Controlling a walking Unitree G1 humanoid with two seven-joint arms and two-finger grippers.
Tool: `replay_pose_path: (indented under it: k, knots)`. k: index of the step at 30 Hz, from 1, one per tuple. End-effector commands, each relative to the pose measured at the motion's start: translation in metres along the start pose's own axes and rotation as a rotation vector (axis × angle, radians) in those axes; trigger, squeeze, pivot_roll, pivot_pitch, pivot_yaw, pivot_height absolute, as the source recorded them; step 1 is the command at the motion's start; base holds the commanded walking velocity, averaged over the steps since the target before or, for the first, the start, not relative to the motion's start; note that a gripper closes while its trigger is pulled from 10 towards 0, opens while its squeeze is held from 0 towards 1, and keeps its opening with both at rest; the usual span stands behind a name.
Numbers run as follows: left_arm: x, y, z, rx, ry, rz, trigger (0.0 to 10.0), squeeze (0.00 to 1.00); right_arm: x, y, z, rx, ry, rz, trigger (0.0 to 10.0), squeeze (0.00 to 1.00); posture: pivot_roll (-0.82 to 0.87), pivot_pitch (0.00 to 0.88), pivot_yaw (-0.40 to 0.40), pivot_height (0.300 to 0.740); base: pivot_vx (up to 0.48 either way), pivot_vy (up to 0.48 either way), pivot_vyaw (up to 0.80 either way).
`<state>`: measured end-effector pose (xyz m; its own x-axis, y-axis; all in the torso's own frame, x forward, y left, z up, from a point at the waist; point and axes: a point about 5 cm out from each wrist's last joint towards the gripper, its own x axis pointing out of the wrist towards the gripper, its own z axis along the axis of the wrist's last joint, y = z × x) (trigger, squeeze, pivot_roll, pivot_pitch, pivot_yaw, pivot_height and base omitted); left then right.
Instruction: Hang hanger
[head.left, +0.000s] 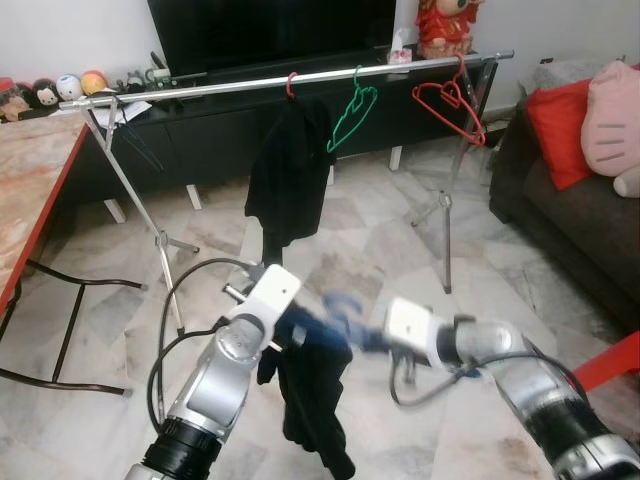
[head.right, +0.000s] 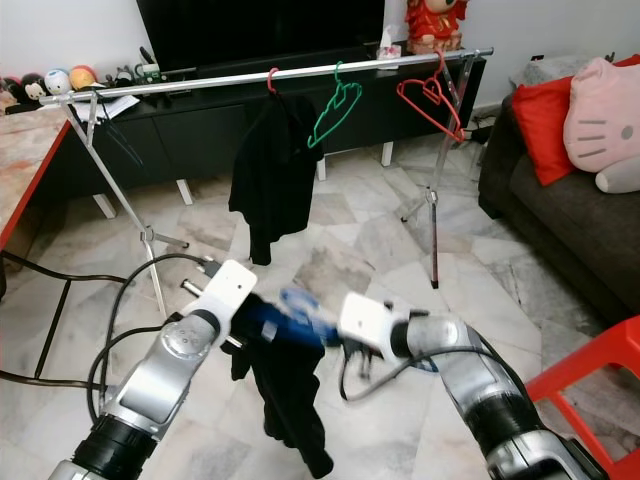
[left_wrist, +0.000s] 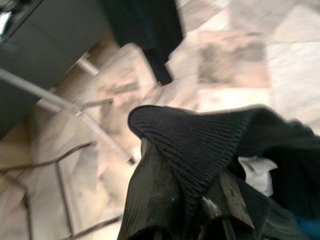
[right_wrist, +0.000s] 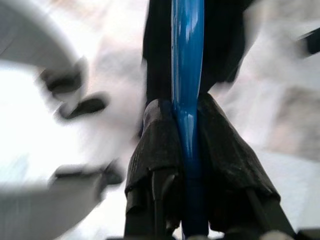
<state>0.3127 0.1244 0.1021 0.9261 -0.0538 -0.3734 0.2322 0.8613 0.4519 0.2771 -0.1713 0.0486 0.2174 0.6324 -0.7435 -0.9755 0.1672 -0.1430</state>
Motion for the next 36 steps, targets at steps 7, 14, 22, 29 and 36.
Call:
replay_pose_path:
  k: [7, 14, 22, 29, 36]
  knots:
    - [0.002, 0.028, -0.001, -0.004, -0.007, 0.166, 0.0, 0.00, 0.007, 0.012, -0.019, -0.055, 0.124, 0.033, 0.0, 0.00, -0.13, 0.000, 0.040, 0.740, 0.000, 0.000, 0.00]
    - [-0.003, 0.035, -0.036, 0.023, 0.017, 0.203, 4.7, 0.00, 0.013, -0.002, -0.028, 0.148, 0.076, -0.232, 8.6, 0.00, -0.14, 0.000, 0.041, 0.740, 0.000, 0.000, 0.00]
    - [-0.018, 0.021, -0.078, 0.027, 0.063, 0.162, 10.0, 0.00, 0.028, 0.011, -0.038, 0.481, -0.096, -0.333, 10.0, 0.00, -0.13, 0.000, 0.051, 0.740, 0.000, 0.000, 0.00]
    - [-0.021, 0.006, -0.083, 0.042, 0.040, 0.072, 10.0, 0.00, 0.032, 0.011, -0.038, 0.556, -0.148, -0.387, 10.0, 0.00, -0.14, 0.000, 0.060, 0.740, 0.000, 0.000, 0.00]
    - [-0.024, -0.001, -0.078, -0.097, -0.075, 0.127, 10.0, 0.00, 0.036, 0.007, -0.048, 0.691, -0.103, -0.630, 10.0, 0.00, -0.15, 0.000, 0.072, 0.740, 0.000, 0.000, 0.00]
